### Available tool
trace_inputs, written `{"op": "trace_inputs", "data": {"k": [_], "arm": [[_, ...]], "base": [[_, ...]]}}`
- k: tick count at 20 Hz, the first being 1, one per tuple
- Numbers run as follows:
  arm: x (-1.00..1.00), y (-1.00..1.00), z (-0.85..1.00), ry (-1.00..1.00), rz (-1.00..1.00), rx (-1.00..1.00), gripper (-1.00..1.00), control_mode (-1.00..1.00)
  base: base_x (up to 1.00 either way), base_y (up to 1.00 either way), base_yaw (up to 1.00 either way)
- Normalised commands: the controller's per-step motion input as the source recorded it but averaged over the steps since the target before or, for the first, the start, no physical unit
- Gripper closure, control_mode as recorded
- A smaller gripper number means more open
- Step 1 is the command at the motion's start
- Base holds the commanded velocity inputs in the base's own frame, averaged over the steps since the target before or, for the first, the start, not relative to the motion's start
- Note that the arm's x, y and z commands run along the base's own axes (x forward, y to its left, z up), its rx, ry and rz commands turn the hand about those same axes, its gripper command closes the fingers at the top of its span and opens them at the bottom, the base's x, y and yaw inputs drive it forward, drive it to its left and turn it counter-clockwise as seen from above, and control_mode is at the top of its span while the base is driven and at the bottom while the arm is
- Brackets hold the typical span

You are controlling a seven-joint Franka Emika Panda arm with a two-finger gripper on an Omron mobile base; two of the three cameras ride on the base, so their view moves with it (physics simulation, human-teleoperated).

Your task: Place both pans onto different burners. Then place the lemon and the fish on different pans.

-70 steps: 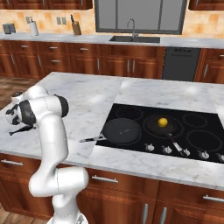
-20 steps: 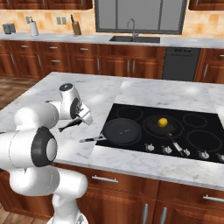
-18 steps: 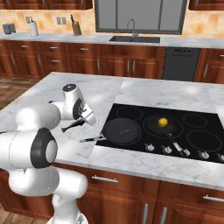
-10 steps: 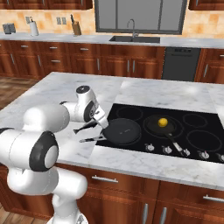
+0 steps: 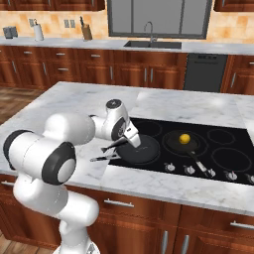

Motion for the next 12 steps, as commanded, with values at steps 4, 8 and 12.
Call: {"op": "trace_inputs", "data": {"k": [4,8,12], "arm": [[0.29,-0.40,-0.23,0.01,-0.01,0.00,1.00,-1.00],[0.19,-0.27,-0.34,0.00,0.00,0.00,1.00,-1.00],[0.22,-0.19,-0.29,0.00,0.00,0.00,1.00,-1.00]], "base": [[0.00,0.00,0.00],[0.00,0.00,0.00],[0.00,0.00,0.00]]}}
